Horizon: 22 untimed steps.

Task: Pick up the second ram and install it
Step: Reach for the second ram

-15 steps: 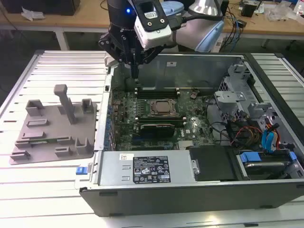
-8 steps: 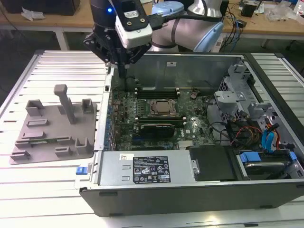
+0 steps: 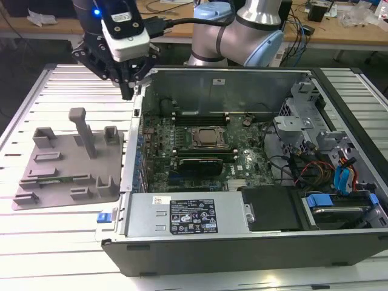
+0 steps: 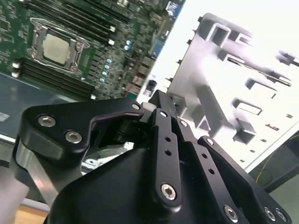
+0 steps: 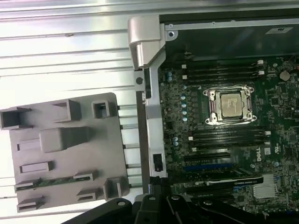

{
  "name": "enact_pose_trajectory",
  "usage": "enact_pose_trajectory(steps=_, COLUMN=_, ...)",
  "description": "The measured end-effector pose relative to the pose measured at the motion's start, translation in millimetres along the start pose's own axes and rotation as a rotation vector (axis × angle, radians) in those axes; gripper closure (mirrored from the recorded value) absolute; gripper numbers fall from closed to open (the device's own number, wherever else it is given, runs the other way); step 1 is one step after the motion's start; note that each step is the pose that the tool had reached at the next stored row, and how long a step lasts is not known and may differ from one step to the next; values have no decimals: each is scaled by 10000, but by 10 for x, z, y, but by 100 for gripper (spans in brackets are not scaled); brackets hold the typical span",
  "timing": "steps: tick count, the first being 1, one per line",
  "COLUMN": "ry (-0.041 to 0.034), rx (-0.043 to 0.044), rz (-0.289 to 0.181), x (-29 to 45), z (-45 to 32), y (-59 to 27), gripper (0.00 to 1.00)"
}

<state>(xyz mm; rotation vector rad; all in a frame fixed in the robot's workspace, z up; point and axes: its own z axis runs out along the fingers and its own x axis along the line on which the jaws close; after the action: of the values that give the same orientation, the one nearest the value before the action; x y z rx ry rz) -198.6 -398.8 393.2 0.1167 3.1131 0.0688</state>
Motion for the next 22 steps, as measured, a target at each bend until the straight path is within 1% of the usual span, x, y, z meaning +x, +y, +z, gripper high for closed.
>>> enact_pose_trajectory(steps=4, ry=0, rx=-1, rz=0, x=178, z=-4, y=-13, gripper=92)
enact_pose_trajectory(steps=8, ry=0, rx=0, rz=-2, x=307, z=-7, y=-23, gripper=92)
enact_pose_trajectory(steps=9, ry=0, rx=0, rz=0, x=382, z=-8, y=-29, gripper=92)
enact_pose_trajectory(steps=11, ry=0, rx=0, rz=-2, x=494, z=-11, y=-37, gripper=92)
enact_pose_trajectory(steps=13, ry=0, rx=0, rz=0, x=549, z=-12, y=-41, gripper=92)
enact_pose_trajectory(steps=14, ry=-1, rx=0, rz=0, x=598, z=-12, y=-45, gripper=92)
enact_pose_trajectory(steps=16, ry=0, rx=0, rz=-1, x=644, z=-13, y=-48, gripper=92)
enact_pose_trajectory(steps=19, ry=0, rx=0, rz=-1, x=768, z=-14, y=-58, gripper=92)
enact_pose_trajectory(steps=20, ry=0, rx=-1, rz=-1, x=825, z=-14, y=-62, gripper=92)
enact_pose_trajectory(steps=22, ry=-1, rx=-1, rz=-1, x=886, z=-15, y=-67, gripper=92)
